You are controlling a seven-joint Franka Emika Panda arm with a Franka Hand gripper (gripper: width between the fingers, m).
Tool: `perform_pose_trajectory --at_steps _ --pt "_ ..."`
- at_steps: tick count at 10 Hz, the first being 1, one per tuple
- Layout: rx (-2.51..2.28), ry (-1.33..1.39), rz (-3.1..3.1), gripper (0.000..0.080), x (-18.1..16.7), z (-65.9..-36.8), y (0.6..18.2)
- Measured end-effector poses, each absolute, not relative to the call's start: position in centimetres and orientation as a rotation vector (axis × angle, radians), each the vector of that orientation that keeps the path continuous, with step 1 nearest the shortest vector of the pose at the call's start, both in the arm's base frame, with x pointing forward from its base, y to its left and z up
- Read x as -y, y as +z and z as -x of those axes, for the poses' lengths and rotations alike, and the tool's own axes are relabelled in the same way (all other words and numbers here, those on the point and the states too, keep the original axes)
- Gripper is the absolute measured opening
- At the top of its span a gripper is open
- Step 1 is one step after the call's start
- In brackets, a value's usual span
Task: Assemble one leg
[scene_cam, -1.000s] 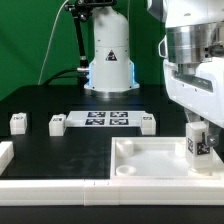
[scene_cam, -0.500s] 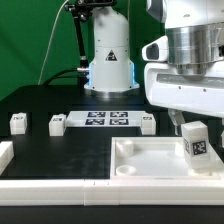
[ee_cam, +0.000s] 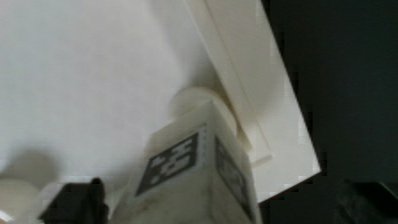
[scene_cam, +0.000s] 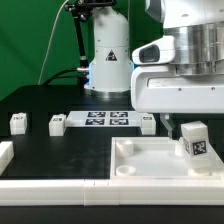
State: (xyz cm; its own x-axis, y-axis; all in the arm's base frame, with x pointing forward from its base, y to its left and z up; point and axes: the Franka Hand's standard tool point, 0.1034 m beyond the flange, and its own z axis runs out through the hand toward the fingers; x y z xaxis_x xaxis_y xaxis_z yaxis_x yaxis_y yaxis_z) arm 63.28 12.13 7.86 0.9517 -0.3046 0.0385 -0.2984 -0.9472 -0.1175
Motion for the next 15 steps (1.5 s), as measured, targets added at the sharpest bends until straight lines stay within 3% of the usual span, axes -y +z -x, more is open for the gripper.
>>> perform_pose_trajectory --at_steps 3,5,7,8,9,11,15 --pt "0.028 -0.111 3.048 0.0649 -11.84 -63.31 7.83" --pt "0.064 -0.112 3.048 0.0649 -11.84 -63.28 7.77" --pt "0.064 -0.111 3.048 0.0398 -11.83 -63.27 7.75" --pt "0.064 -0.111 3.048 0.0398 -11.83 -63.27 7.75" --pt "0.063 -0.111 3.048 0.0288 -11.83 -63.27 7.75" --pt "0.023 -0.109 3.048 0.0288 -11.87 -63.26 7.74" --pt "-0.796 -0.078 2.944 0.0288 -11.91 -63.24 7.66"
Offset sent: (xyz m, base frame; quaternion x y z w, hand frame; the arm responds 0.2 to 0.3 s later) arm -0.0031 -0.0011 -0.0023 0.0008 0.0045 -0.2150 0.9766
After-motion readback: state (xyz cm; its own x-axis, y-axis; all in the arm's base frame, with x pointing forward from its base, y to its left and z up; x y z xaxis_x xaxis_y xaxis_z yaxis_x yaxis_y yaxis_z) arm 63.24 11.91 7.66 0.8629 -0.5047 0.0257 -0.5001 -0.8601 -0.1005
